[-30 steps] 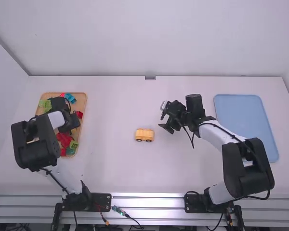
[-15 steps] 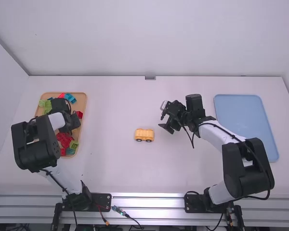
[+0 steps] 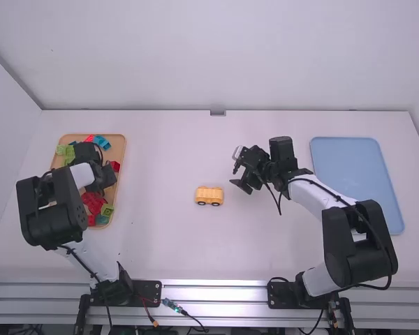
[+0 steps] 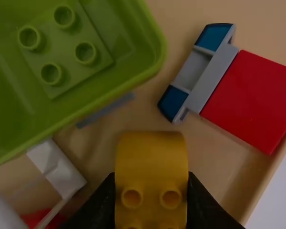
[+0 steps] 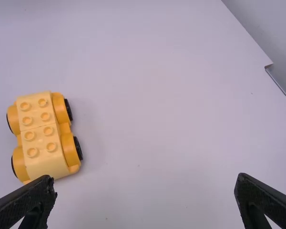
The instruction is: Assemble lego blocks to make yellow taxi
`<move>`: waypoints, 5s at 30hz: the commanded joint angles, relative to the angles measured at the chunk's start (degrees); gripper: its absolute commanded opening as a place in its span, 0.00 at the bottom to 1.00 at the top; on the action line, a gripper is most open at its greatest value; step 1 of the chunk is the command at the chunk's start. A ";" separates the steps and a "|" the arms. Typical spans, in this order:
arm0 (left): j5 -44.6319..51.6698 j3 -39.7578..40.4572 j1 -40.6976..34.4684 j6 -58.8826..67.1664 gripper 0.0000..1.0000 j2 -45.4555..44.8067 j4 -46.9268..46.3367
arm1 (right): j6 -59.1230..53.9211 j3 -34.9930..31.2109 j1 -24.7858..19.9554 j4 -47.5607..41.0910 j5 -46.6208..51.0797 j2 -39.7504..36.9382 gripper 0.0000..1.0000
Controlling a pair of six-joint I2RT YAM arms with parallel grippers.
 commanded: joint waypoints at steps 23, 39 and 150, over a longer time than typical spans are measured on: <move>5.90 4.61 -5.25 7.43 0.02 -12.54 -9.97 | -1.92 -6.73 -7.32 4.94 -9.49 -0.64 0.99; 29.51 11.76 -21.38 44.98 0.02 -12.87 -22.84 | 2.69 -3.89 -5.51 18.25 -21.68 19.97 0.99; 37.68 3.82 -37.11 72.02 0.02 -10.69 -21.68 | 4.13 -4.79 5.07 44.04 -28.83 35.25 0.63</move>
